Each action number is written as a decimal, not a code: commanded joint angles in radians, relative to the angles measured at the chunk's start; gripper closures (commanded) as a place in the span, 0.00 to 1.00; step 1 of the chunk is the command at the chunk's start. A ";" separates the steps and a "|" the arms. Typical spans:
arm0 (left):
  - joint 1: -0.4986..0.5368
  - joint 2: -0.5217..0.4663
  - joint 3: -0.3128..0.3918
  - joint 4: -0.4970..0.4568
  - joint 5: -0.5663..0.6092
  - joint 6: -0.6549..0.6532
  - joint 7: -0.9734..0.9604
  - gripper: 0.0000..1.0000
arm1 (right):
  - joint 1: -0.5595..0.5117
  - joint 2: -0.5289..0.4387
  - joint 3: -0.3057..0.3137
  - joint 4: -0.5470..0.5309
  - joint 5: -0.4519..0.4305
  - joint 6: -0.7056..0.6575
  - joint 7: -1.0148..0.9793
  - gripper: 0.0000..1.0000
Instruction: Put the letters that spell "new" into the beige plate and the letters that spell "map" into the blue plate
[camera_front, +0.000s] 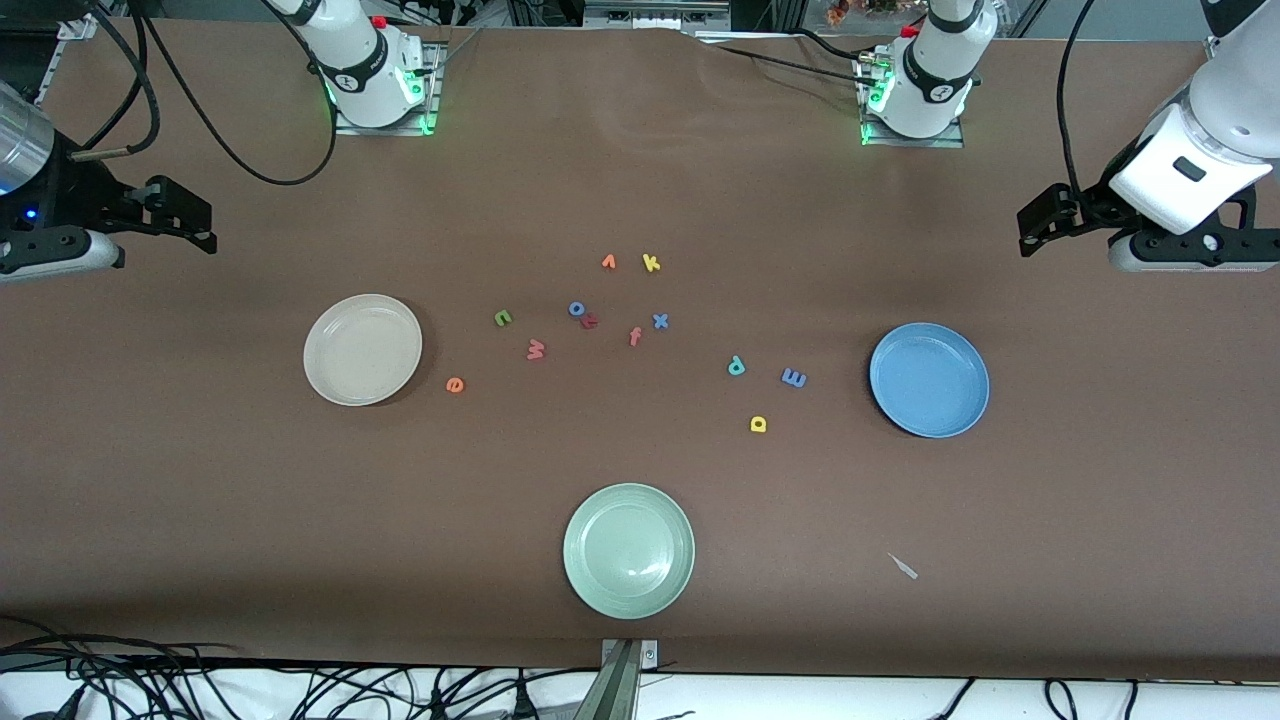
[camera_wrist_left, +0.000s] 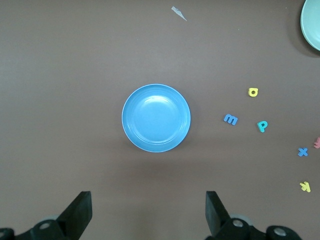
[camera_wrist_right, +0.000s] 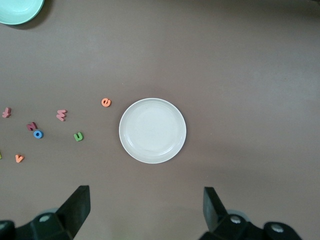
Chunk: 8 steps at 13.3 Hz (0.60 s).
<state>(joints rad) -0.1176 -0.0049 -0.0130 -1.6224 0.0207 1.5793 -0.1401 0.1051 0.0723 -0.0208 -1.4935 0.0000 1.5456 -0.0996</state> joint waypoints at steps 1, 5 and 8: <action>0.001 0.005 0.005 0.018 -0.007 -0.018 0.017 0.00 | -0.010 0.004 0.007 0.019 0.003 -0.015 -0.008 0.00; -0.001 0.005 0.004 0.018 -0.007 -0.018 0.017 0.00 | -0.010 0.006 0.007 0.019 0.005 -0.015 -0.002 0.00; -0.001 0.005 0.004 0.018 -0.007 -0.018 0.017 0.00 | -0.010 0.004 0.007 0.019 0.005 -0.016 -0.002 0.00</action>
<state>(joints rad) -0.1175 -0.0049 -0.0129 -1.6224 0.0207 1.5790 -0.1401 0.1051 0.0723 -0.0208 -1.4935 0.0000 1.5456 -0.0996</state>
